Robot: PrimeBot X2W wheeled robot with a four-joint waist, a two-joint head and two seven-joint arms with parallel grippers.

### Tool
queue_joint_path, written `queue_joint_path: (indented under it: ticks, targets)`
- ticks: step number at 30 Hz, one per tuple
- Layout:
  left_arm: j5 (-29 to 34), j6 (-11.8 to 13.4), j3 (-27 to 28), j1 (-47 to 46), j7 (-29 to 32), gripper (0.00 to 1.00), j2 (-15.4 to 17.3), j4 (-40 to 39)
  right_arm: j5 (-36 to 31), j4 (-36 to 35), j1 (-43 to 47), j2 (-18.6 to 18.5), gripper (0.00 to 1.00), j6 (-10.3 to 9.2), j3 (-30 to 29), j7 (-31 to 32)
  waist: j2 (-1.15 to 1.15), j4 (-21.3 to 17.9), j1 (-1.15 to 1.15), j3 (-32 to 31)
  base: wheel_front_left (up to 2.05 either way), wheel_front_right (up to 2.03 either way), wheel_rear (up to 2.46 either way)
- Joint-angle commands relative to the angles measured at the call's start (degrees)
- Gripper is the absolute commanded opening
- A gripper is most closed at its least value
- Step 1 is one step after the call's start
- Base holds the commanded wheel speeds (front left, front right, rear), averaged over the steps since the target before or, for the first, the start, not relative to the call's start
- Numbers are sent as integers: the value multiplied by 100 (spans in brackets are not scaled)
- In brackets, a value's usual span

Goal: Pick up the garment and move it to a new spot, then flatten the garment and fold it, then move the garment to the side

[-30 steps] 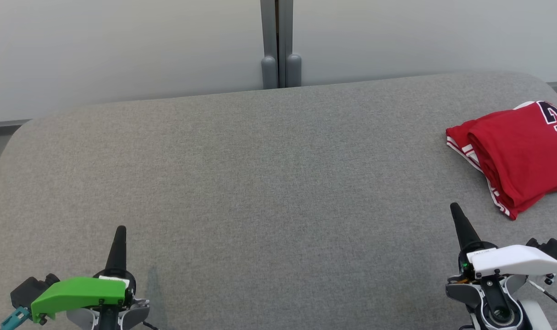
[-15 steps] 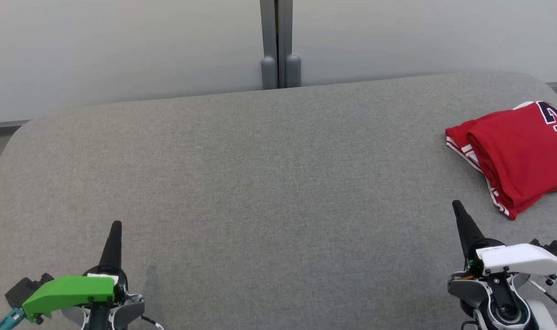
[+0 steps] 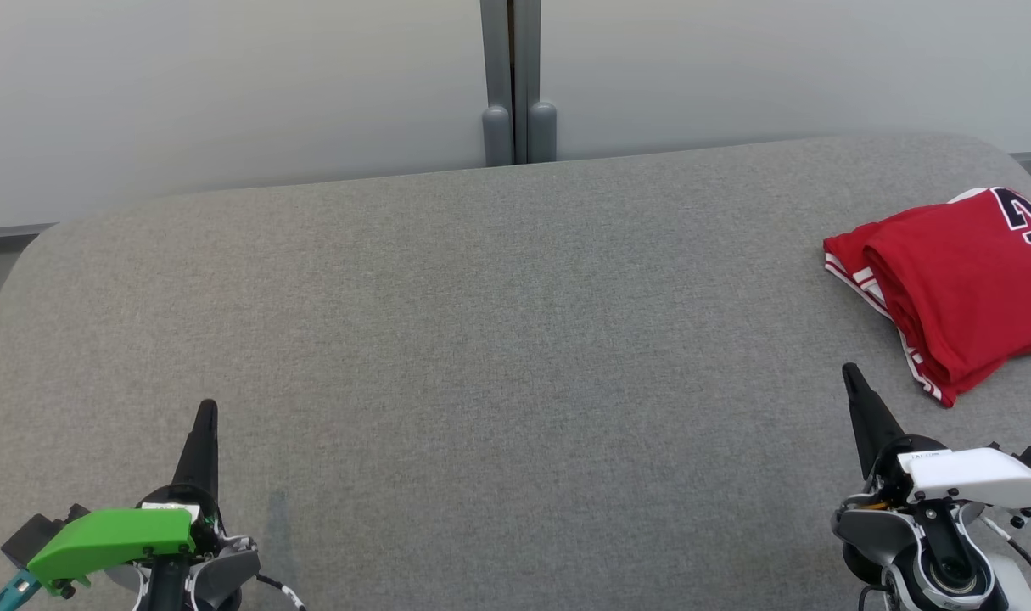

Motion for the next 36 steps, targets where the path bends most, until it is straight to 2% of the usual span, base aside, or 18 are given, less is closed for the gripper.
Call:
queue_joint_path:
  ticks: [1,13,36]
  targets:
    - [-132,-49,40,-106,32,0,29,-41,117,-42,-47,-22,0,-3,-25,48,0,-1,0,-1,0,0,0]
    - [-563,-109,131,-117,164,0,31,-59,599,-71,-46,-24,0,-1,-89,173,0,-6,0,-7,0,0,0]
    - [-548,-108,125,-115,162,0,30,-55,584,-68,-44,-23,0,-1,-85,169,0,-6,0,-7,0,0,0]
